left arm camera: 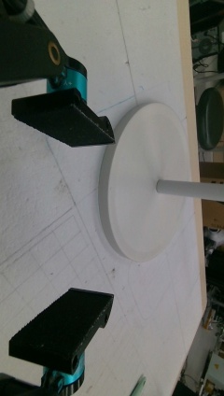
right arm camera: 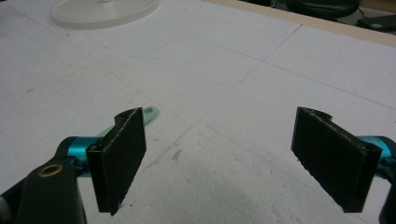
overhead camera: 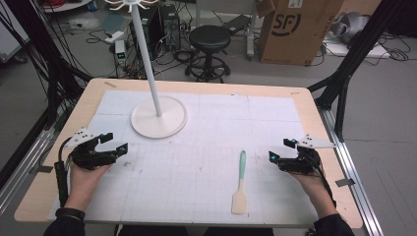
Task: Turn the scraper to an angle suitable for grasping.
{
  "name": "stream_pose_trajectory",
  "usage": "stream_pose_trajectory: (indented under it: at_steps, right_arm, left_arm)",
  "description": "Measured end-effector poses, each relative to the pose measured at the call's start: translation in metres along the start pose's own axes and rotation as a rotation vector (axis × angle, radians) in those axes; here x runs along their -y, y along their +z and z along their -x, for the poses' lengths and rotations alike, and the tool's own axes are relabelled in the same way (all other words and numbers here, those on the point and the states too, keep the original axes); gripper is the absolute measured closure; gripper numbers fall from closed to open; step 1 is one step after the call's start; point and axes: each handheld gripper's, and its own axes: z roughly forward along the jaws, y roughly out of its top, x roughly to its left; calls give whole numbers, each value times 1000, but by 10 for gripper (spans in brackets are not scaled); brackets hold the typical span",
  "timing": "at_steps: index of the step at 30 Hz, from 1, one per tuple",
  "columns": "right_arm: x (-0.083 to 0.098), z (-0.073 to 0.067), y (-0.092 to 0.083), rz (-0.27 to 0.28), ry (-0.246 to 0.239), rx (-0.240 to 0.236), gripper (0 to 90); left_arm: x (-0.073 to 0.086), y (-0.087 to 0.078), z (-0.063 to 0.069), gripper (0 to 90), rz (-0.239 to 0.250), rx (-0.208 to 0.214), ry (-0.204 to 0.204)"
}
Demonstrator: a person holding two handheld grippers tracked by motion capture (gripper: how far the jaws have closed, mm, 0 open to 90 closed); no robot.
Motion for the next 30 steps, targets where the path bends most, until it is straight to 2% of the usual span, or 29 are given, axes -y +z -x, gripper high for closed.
stream_pose_trajectory:
  at_steps: [4,7,9,14,17,24,30]
  right_arm:
    - [0,0,0,-2,3,-2,172]
    - [0,0,0,-4,2,-2,172]
    - [0,0,0,-6,1,-1,172]
    - [-1,-2,0,2,-6,-17,223]
    - [0,-2,2,-11,-3,-40,260]
    - [1,-9,11,-57,-29,-93,441]
    - [-2,-19,27,-100,-62,-108,629]
  left_arm:
    - [0,1,2,202,-2,15,1]
    - [-1,1,4,205,23,37,-5]
    - [-1,0,5,204,21,35,-2]
    - [-2,-1,5,199,31,45,4]
    - [-2,-1,5,199,44,57,0]
    - [-2,1,7,201,38,76,8]
    - [-1,1,8,206,31,81,8]
